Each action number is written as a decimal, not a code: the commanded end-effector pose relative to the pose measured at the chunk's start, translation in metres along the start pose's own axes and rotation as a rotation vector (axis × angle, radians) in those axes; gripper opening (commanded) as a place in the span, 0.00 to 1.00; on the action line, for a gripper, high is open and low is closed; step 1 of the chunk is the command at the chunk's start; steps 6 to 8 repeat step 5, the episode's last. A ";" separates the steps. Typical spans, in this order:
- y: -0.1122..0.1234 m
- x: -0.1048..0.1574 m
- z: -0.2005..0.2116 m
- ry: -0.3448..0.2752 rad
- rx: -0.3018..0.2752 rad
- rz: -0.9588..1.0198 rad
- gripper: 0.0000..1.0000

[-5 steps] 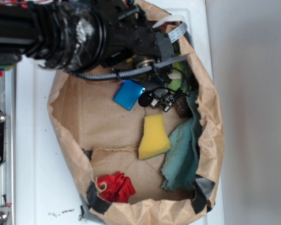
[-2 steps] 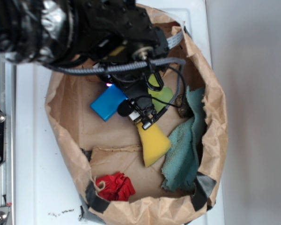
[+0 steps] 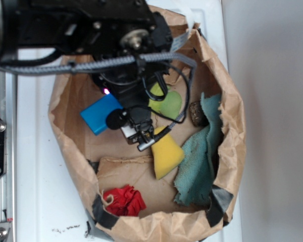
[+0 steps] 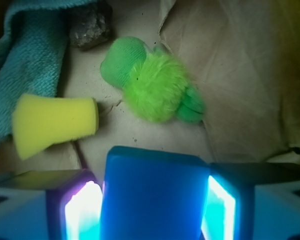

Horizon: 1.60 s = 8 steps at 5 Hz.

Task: Grab the blue block.

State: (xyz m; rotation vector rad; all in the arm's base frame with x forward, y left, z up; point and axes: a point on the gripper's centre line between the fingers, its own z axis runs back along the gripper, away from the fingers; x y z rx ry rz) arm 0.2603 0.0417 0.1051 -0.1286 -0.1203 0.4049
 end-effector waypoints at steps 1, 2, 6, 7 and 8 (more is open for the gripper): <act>-0.029 0.009 0.050 -0.117 -0.041 -0.219 0.00; -0.044 0.014 0.065 -0.199 -0.053 -0.276 0.00; -0.046 0.021 0.096 -0.284 -0.053 -0.314 0.00; -0.046 0.021 0.096 -0.284 -0.053 -0.314 0.00; -0.046 0.021 0.096 -0.284 -0.053 -0.314 0.00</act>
